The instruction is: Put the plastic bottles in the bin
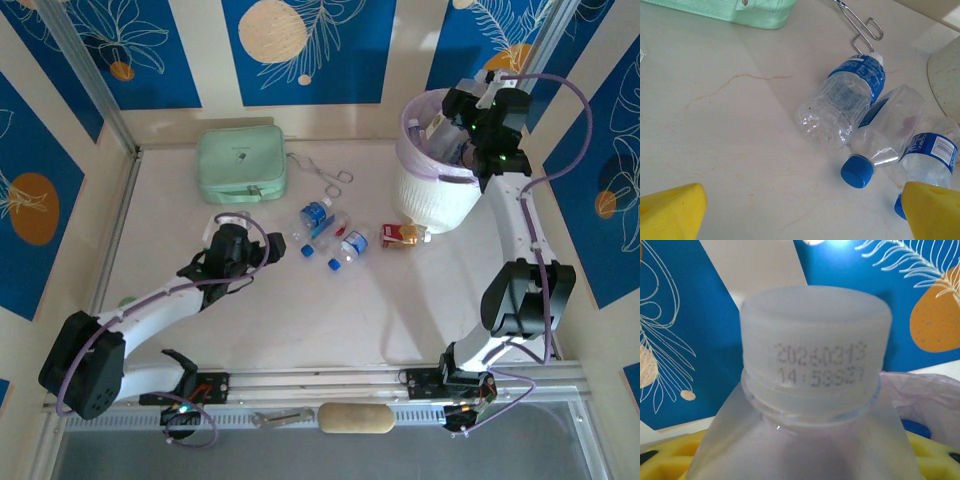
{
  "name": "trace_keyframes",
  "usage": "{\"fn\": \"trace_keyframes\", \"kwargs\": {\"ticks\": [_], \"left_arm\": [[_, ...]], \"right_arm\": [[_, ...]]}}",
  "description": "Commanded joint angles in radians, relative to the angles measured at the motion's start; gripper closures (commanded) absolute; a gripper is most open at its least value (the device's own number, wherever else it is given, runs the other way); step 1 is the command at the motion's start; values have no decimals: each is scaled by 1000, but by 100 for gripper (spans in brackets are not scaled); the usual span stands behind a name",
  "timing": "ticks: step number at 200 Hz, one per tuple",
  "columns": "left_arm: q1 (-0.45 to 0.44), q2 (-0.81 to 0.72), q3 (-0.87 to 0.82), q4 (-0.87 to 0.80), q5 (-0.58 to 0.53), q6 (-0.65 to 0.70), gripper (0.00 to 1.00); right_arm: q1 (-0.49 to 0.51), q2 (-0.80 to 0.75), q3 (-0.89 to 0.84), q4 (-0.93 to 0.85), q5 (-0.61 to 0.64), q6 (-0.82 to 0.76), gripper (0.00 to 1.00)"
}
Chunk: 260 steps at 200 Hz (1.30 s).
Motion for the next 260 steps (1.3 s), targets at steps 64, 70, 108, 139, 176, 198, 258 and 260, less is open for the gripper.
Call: {"fn": "trace_keyframes", "kwargs": {"ticks": [64,70,108,139,176,198,258,260], "left_arm": [[19,-27,-14,-17,11,12,1],[19,-27,-13,-17,12,13,1],[23,-30,-12,-18,12,18,1],[26,-28,-9,-17,14,20,1],[39,-36,12,-52,-9,49,1],[71,-50,38,-101,-32,92,1],[238,-62,111,-215,-61,220,1],[243,-62,112,-215,-61,223,1]], "right_arm": [[-5,77,128,-156,-49,58,34],[-6,73,129,-157,-42,59,30],[-26,48,141,-171,-1,60,9],[-39,11,143,-174,36,38,1],[-42,-56,120,-157,32,19,1],[-24,-114,80,-139,2,13,1],[122,-314,-211,-74,-71,19,1],[130,-321,-226,-72,-71,19,1]]}}
